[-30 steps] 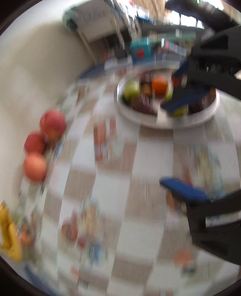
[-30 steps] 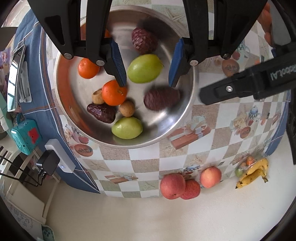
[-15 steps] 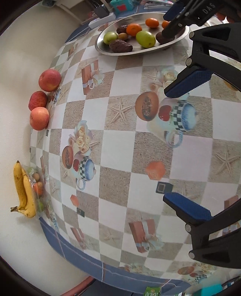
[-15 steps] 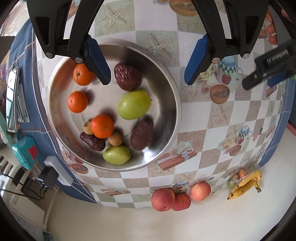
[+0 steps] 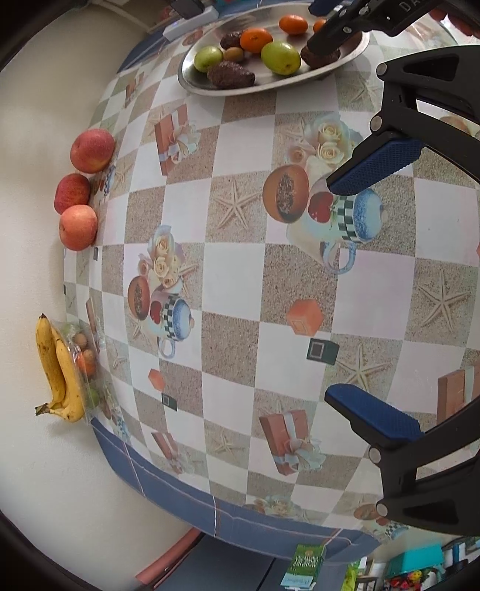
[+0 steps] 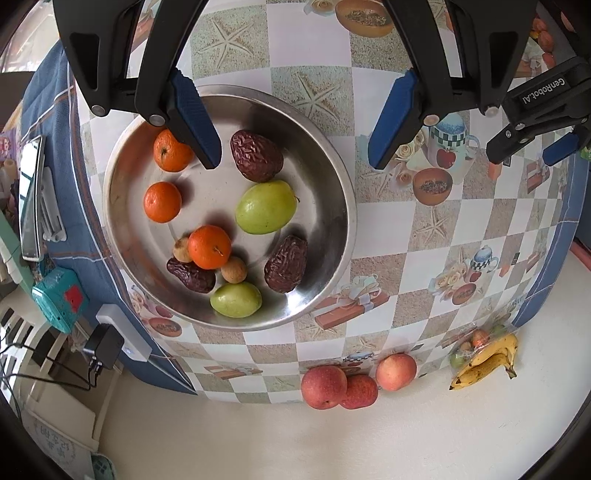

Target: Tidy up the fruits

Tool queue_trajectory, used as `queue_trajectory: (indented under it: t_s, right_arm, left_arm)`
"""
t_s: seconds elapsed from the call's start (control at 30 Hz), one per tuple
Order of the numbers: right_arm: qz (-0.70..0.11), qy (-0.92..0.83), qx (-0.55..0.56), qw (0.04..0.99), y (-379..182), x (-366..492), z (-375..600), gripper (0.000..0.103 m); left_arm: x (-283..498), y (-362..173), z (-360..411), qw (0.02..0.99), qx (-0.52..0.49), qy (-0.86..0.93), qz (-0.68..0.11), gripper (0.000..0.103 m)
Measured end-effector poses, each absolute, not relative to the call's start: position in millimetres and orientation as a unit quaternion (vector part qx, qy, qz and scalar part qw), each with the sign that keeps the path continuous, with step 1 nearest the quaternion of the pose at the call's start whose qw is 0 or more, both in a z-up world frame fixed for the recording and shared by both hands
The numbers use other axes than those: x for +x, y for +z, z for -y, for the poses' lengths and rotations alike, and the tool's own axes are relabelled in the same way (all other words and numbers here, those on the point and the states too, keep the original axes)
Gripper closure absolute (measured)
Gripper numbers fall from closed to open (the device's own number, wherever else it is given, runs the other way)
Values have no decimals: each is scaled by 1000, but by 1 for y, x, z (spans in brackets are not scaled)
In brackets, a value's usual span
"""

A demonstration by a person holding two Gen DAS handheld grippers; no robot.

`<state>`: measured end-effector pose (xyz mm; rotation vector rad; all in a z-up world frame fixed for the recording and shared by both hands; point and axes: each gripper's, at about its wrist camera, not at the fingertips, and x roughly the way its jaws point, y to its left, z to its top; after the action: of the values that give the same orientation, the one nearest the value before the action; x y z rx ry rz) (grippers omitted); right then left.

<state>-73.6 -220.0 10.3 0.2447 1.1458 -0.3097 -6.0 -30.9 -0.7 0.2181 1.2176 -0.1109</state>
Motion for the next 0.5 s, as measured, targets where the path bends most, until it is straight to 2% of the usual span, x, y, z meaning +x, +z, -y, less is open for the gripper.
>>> queue_trajectory:
  t_s: [0.5]
  right_arm:
    - [-542,-139,86,824,10,-69,212,21]
  left_arm:
    - [-4,-4,29,804,110,-25,-584,0]
